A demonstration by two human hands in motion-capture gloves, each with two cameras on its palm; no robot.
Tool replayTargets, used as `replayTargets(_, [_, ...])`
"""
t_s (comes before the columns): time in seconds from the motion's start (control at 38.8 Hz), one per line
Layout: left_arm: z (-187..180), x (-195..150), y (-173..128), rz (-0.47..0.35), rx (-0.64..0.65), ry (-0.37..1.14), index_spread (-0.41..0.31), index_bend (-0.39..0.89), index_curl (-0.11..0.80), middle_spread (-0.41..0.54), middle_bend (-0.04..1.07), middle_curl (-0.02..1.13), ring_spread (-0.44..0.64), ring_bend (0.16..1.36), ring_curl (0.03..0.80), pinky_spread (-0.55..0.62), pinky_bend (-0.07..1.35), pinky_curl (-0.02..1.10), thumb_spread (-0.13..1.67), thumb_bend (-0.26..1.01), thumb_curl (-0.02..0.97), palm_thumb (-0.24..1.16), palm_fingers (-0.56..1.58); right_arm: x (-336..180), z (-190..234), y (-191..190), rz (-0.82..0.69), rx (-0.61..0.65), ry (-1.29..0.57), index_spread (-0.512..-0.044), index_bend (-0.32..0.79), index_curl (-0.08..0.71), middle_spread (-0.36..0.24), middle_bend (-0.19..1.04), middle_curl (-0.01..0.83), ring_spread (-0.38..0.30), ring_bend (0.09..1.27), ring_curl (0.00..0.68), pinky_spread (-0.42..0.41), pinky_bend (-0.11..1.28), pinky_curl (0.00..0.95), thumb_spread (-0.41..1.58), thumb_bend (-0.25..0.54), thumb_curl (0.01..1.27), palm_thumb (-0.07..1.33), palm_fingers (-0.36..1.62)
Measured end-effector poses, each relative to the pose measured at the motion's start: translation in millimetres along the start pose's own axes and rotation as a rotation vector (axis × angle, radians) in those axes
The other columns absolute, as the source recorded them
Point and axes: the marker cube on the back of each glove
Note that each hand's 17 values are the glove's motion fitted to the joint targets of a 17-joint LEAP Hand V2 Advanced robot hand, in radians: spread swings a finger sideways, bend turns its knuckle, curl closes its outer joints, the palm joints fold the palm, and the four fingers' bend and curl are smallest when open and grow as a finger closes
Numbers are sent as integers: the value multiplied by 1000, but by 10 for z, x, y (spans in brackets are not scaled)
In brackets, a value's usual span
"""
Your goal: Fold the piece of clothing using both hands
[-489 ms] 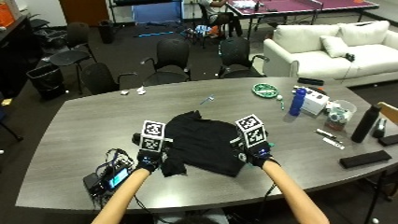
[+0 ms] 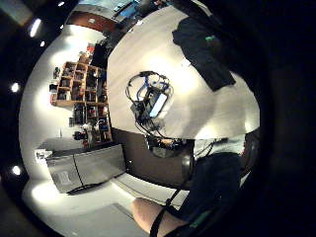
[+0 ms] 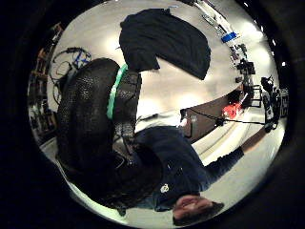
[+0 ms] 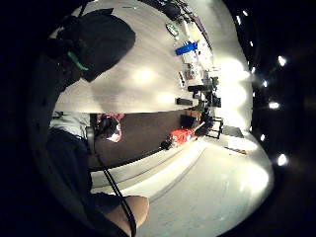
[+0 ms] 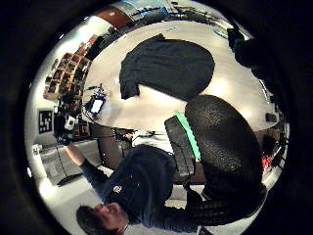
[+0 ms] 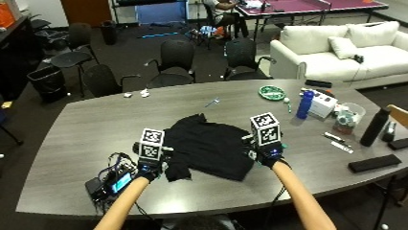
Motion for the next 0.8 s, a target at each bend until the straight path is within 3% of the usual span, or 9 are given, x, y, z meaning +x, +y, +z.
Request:
replayTargets(0.13, [168,-69,-93,26,-48,11,-108,156,266,48,164,224,111,529,269,72,325,272,1209,69,175,209,514,90,14,-94,38,-10,-28,-228,126,233,-59,223,285,-99,489,300,-11,402,272,1265,221,169,386,811])
replayTargets(0.23, [293,-32,-273,158,-70,15,-101,110,262,74,144,233,133,561,289,94,342,296,1227,53,192,212,423,153,42,-135,70,8,-34,-230,126,240,-75,201,299,-101,488,313,-12,401,284,1296,205,181,386,803])
replayTargets(0.28, [369,3,-385,225,-87,27,-93,14,227,93,161,243,138,618,310,109,379,314,1221,43,202,214,339,211,58,-160,94,14,-27,-231,125,243,-78,198,308,-101,480,316,-12,401,290,1308,198,187,387,800])
replayTargets(0.36, [476,48,-569,274,-117,31,-94,-3,192,115,172,252,140,659,322,130,407,327,1203,30,219,226,251,307,80,-181,118,3,-40,-231,122,245,-71,201,321,-101,473,323,-15,396,296,1323,188,194,391,803])
replayTargets(0.49, [498,121,-818,303,-121,39,-96,58,176,149,172,262,165,684,333,179,450,345,1165,10,246,253,148,452,127,-190,150,-25,-87,-231,121,249,-68,196,338,-102,464,332,-16,389,305,1335,168,204,395,804])
replayTargets(0.67, [529,333,-1326,347,-62,132,-92,26,131,166,242,296,197,736,339,253,482,350,1092,-20,275,275,57,491,154,-325,163,-23,-113,-231,119,253,-77,197,355,-103,461,345,-14,380,317,1348,144,216,403,806])
replayTargets(0.8, [674,581,-1547,322,-128,122,-88,164,167,140,264,314,190,702,324,263,451,335,1056,-4,298,336,137,451,290,-608,150,-19,-142,-231,118,254,-65,194,365,-103,455,353,-13,374,323,1355,129,224,411,806])
